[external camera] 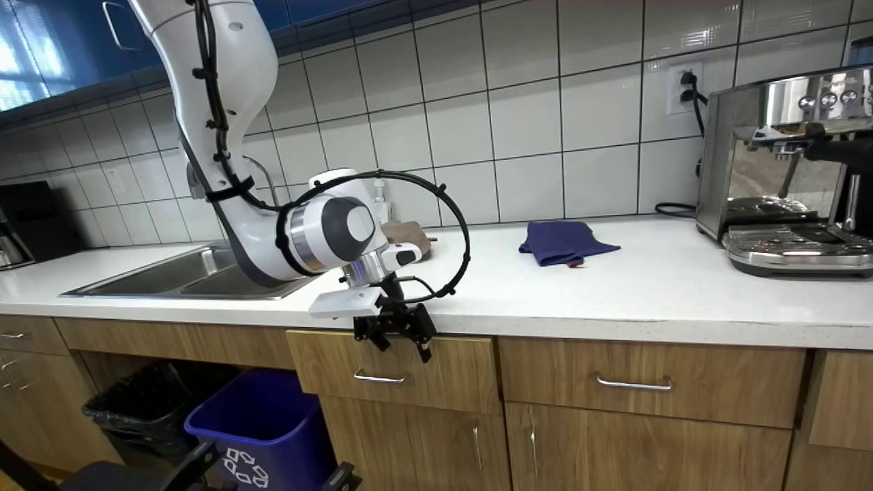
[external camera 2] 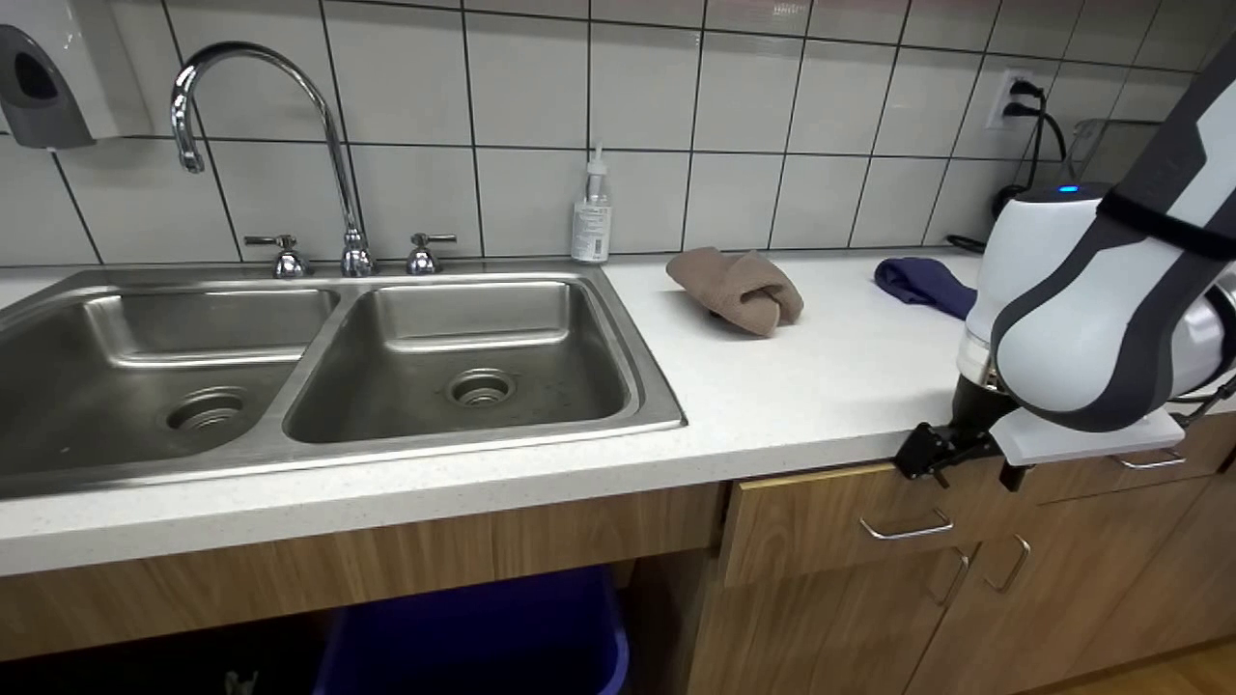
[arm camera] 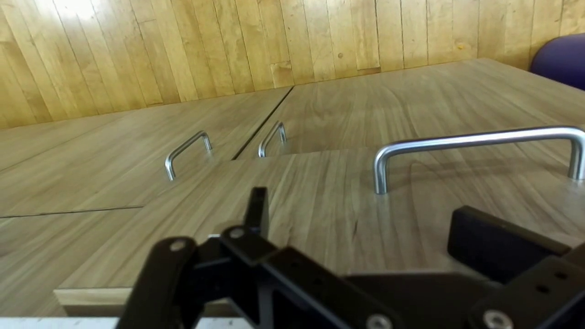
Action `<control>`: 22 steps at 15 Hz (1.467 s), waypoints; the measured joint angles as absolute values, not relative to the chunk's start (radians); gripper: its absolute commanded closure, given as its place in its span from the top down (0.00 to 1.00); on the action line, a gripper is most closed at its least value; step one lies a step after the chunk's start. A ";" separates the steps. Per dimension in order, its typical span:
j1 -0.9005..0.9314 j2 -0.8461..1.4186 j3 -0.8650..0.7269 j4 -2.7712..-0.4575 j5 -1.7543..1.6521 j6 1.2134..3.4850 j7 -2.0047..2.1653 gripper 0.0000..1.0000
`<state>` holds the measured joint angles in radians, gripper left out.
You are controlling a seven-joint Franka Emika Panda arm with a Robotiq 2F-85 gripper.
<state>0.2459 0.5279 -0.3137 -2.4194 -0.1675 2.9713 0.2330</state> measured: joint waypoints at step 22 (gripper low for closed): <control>-0.111 0.266 -0.011 -2.424 0.051 2.552 -0.144 1.00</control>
<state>-0.1112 0.2663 -0.0113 -2.4240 0.0506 2.5518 -0.1437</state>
